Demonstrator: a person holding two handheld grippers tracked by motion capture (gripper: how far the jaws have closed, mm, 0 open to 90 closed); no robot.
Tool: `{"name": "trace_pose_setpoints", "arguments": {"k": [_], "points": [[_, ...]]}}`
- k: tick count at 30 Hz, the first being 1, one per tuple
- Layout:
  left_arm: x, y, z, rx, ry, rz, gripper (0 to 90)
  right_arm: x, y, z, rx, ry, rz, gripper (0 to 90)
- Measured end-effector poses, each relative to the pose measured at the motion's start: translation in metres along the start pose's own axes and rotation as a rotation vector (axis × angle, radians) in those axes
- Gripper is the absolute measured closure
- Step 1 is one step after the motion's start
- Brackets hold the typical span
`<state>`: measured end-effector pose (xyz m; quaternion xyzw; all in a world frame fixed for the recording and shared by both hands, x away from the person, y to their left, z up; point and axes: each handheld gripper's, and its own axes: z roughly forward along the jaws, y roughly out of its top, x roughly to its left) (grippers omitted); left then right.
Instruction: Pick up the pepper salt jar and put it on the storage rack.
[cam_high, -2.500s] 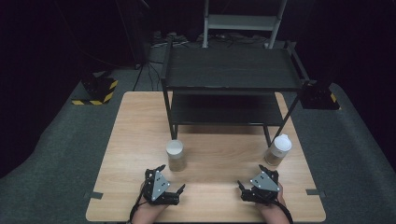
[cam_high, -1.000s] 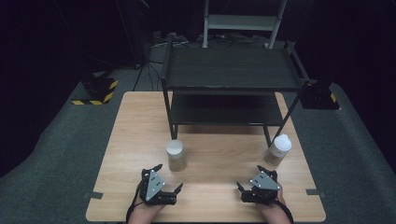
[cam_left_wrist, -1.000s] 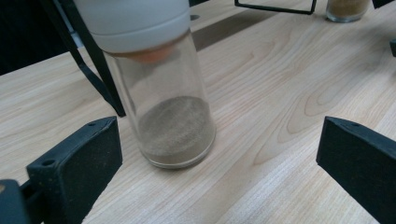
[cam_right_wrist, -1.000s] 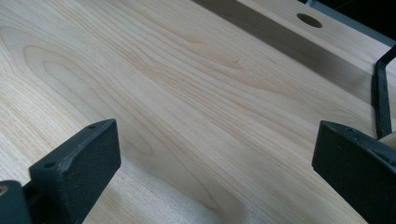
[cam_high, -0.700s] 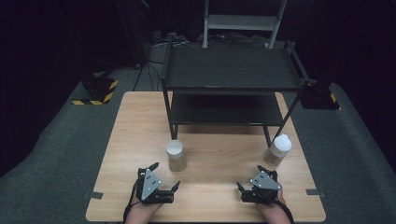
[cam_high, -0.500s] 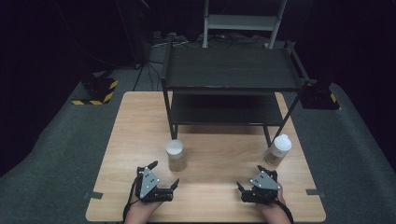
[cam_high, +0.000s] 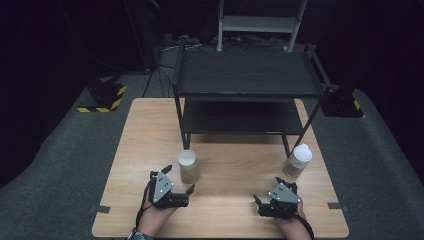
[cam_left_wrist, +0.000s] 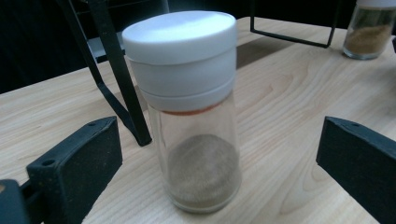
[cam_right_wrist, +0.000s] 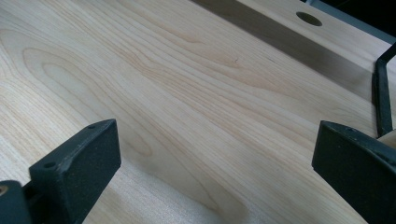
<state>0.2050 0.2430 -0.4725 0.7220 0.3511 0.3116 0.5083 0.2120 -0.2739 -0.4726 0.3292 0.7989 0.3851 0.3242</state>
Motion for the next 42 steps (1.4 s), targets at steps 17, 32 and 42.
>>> {"name": "trace_pose_setpoints", "arguments": {"k": [17, 32, 42], "points": [[0.013, 0.008, 0.021, -0.044, -0.010, -0.064, 0.5, 0.000, 0.000, 0.000, -0.002, 0.000, 0.001, 0.0], [0.018, 0.010, 0.033, -0.055, -0.029, -0.081, 10.9, -0.001, 0.000, 0.000, -0.002, 0.003, 0.004, 0.0], [0.023, 0.005, 0.035, -0.053, -0.032, -0.117, 27.1, -0.001, -0.001, 0.000, -0.004, 0.004, 0.004, 0.0]]}}
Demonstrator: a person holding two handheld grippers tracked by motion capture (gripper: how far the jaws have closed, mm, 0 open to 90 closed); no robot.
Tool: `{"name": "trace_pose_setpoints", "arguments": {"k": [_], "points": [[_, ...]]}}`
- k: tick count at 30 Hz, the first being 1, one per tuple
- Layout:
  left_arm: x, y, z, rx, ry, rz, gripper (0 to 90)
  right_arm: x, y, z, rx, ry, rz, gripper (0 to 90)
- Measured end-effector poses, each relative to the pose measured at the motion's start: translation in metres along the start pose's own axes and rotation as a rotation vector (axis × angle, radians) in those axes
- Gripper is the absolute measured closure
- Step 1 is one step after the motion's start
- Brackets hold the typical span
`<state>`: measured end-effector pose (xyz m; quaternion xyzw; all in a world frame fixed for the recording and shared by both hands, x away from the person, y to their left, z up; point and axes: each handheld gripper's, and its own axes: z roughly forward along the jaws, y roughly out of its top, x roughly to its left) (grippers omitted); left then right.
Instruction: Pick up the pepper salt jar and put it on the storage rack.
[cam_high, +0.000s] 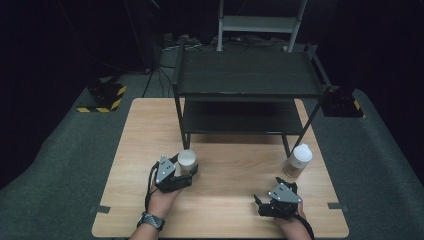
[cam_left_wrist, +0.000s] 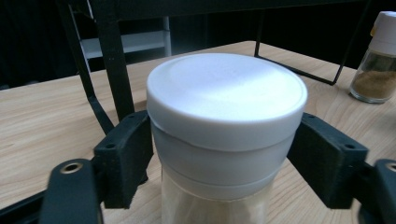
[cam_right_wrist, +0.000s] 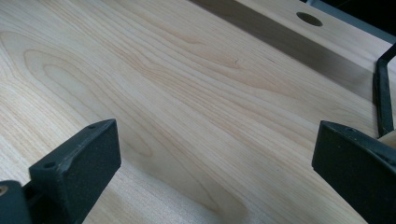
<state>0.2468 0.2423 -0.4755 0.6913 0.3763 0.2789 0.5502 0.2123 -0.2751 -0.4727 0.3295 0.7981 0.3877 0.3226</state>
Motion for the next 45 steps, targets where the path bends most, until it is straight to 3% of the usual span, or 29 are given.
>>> {"name": "trace_pose_setpoints", "arguments": {"k": [6, 23, 45], "points": [[0.001, -0.002, 0.001, -0.008, -0.006, -0.002, 33.5, -0.001, 0.000, 0.000, 0.001, 0.002, 0.005, 0.0], [0.003, 0.002, 0.000, -0.011, -0.014, -0.020, 34.1, -0.001, 0.000, 0.000, 0.001, 0.004, 0.001, 0.0], [-0.015, 0.053, -0.019, -0.126, -0.093, 0.043, 34.1, -0.001, 0.000, 0.000, 0.002, 0.005, 0.000, 0.0]]}}
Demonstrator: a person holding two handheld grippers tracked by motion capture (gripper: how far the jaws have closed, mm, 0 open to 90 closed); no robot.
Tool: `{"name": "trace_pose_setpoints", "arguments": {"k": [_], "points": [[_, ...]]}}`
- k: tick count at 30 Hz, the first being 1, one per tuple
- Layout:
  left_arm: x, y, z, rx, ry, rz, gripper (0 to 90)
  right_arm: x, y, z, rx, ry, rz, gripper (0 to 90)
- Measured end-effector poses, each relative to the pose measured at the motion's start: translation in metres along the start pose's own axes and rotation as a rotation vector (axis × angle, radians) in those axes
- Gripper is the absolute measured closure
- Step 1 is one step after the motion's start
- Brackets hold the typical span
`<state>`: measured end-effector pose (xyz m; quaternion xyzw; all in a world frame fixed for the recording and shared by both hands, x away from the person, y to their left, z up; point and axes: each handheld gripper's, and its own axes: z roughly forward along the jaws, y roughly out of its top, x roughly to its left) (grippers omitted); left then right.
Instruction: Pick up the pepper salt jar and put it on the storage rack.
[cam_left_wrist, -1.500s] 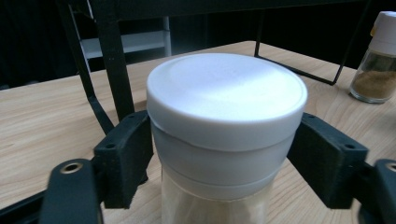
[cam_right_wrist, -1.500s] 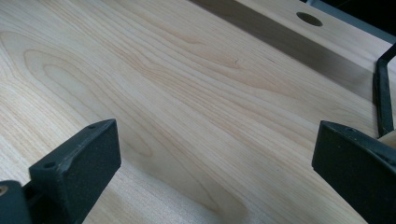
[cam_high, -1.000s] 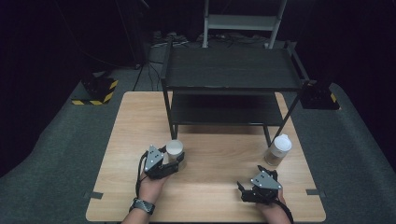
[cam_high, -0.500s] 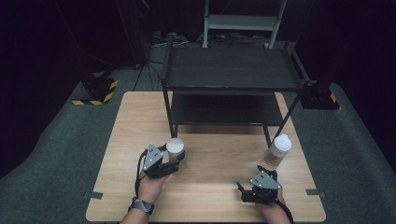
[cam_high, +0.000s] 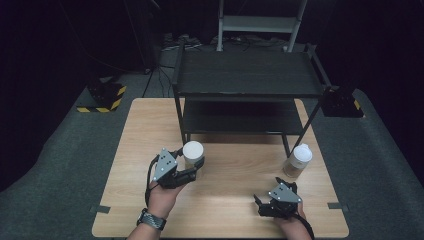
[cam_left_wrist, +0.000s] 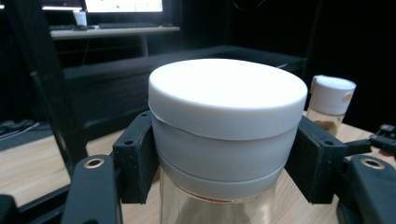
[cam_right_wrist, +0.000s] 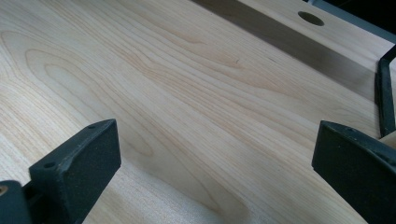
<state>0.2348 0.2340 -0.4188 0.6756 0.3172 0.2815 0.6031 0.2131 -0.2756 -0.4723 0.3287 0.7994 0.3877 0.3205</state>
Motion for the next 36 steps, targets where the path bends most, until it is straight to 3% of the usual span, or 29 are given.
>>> {"name": "trace_pose_setpoints", "arguments": {"k": [19, 36], "points": [[-0.007, 0.047, 0.004, -0.067, -0.034, 0.060, 34.0, 0.000, 0.000, 0.000, 0.000, 0.002, 0.000, 0.0], [-0.007, 0.078, 0.011, -0.124, -0.045, 0.057, 34.0, -0.001, 0.000, 0.000, 0.000, 0.005, 0.002, 0.0]]}}
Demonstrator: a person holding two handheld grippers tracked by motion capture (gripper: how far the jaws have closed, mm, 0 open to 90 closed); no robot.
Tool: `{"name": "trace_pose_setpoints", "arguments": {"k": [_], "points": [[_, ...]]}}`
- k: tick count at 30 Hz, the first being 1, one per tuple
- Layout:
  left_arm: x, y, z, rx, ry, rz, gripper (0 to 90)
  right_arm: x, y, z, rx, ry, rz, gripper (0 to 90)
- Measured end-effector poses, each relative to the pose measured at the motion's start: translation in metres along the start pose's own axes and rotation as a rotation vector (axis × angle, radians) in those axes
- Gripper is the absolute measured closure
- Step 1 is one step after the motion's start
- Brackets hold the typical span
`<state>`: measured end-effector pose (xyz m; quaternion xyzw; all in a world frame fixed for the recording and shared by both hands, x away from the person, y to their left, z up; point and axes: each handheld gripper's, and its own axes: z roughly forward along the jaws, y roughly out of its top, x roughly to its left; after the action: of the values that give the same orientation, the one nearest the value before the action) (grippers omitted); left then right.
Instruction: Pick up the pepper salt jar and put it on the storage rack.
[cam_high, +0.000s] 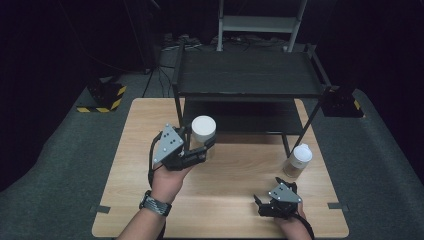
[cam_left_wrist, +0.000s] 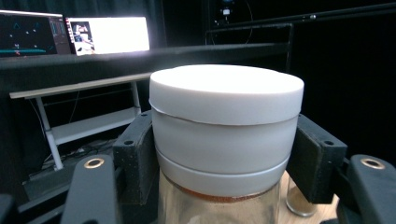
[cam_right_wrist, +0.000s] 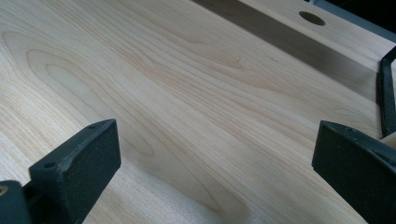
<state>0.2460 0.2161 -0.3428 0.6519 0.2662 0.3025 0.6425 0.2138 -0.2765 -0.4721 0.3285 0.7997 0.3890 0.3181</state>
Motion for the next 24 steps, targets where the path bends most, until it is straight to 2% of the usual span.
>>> {"name": "trace_pose_setpoints", "arguments": {"k": [24], "points": [[0.008, 0.060, 0.017, -0.058, 0.012, 0.028, 33.9, 0.000, 0.000, 0.000, -0.003, 0.001, 0.001, 0.0]]}}
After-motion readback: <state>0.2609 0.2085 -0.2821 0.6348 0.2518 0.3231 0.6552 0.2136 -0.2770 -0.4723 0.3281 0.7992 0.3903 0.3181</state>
